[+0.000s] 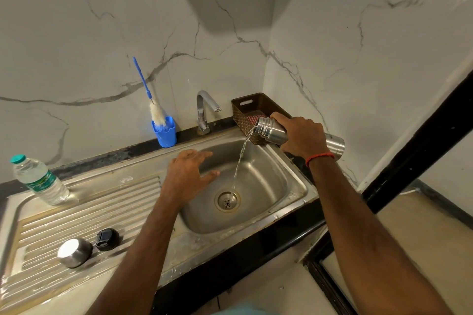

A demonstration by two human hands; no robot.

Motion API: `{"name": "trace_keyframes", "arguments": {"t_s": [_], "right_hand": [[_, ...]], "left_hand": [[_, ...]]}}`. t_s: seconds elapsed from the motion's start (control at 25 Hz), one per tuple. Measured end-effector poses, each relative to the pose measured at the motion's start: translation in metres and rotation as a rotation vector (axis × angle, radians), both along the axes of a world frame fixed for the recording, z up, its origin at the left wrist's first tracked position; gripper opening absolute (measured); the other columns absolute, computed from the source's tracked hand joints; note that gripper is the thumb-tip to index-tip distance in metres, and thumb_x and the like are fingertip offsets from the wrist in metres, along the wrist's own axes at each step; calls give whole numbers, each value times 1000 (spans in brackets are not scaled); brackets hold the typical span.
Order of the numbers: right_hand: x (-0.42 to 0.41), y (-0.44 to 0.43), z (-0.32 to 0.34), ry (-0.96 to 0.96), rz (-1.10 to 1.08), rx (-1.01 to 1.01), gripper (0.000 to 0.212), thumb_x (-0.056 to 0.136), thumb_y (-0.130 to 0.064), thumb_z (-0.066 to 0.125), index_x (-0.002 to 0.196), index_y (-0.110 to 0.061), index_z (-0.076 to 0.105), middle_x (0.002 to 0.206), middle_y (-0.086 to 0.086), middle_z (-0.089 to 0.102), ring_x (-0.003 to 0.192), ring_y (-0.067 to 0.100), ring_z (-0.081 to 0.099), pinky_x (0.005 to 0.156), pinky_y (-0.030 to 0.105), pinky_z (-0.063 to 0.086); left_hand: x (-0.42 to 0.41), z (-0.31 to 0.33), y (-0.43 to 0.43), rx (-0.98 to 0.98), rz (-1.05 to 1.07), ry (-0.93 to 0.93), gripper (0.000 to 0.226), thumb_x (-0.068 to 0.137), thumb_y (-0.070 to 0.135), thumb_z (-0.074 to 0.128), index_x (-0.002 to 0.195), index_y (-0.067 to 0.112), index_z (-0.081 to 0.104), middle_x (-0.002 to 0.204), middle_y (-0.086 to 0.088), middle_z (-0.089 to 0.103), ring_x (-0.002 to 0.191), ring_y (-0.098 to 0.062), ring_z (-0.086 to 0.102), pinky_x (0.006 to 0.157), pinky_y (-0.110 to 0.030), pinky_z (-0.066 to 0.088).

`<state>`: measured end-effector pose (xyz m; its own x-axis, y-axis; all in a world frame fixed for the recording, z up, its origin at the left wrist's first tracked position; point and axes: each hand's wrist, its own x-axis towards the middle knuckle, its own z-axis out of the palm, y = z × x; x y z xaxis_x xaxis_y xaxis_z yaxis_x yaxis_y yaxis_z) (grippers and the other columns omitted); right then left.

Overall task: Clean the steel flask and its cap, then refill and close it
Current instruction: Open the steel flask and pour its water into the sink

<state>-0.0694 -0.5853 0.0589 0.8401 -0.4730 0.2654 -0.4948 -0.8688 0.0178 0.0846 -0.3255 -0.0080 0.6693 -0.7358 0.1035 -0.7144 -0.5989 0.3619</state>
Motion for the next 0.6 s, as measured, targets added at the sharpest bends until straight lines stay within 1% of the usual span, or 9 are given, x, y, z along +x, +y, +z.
{"name": "trace_keyframes", "arguments": {"t_s": [0.12, 0.28, 0.36, 0.44, 0.52, 0.6], "right_hand": [[-2, 0, 1, 3, -3, 10, 76, 77, -29, 77, 141, -34, 37, 104, 5, 67, 91, 28, 64, 82, 49, 55], [-4, -1, 1, 21, -5, -11, 77, 77, -29, 78, 142, -33, 36, 104, 7, 67, 91, 29, 65, 82, 48, 55], [-5, 0, -1, 15, -14, -24, 75, 78, -30, 77, 141, -34, 36, 102, 7, 67, 88, 29, 66, 80, 47, 56], [-5, 0, -2, 6, -13, -31, 74, 78, -30, 76, 141, -34, 37, 101, 7, 67, 87, 29, 66, 78, 47, 56], [-5, 0, -3, 1, -16, -41, 75, 78, -30, 77, 141, -34, 36, 100, 7, 67, 86, 29, 66, 78, 46, 56], [-4, -1, -4, -1, -19, -45, 76, 78, -29, 78, 141, -33, 36, 101, 7, 67, 87, 29, 66, 78, 46, 56]], "left_hand": [[-2, -1, 2, -8, -4, 10, 72, 91, 61, 61, 153, 33, 38, 156, -4, 44, 145, -25, 33, 116, -47, 27], [-2, -1, 3, -34, 3, 48, 81, 90, 59, 65, 157, 35, 27, 155, -5, 45, 143, -27, 37, 116, -49, 29], [-3, -1, 4, -39, -2, 26, 84, 89, 61, 65, 157, 35, 23, 152, -4, 49, 140, -27, 41, 115, -50, 30], [-3, -3, 5, -62, 14, 3, 87, 88, 62, 65, 158, 33, 20, 142, -1, 59, 134, -26, 50, 113, -51, 34], [-3, -5, 6, -71, 40, -23, 85, 89, 63, 63, 157, 31, 23, 134, 3, 66, 129, -25, 55, 111, -50, 36], [-4, -8, 9, -67, 60, -74, 78, 90, 64, 61, 154, 30, 32, 130, 3, 68, 127, -23, 56, 108, -48, 37]]}}
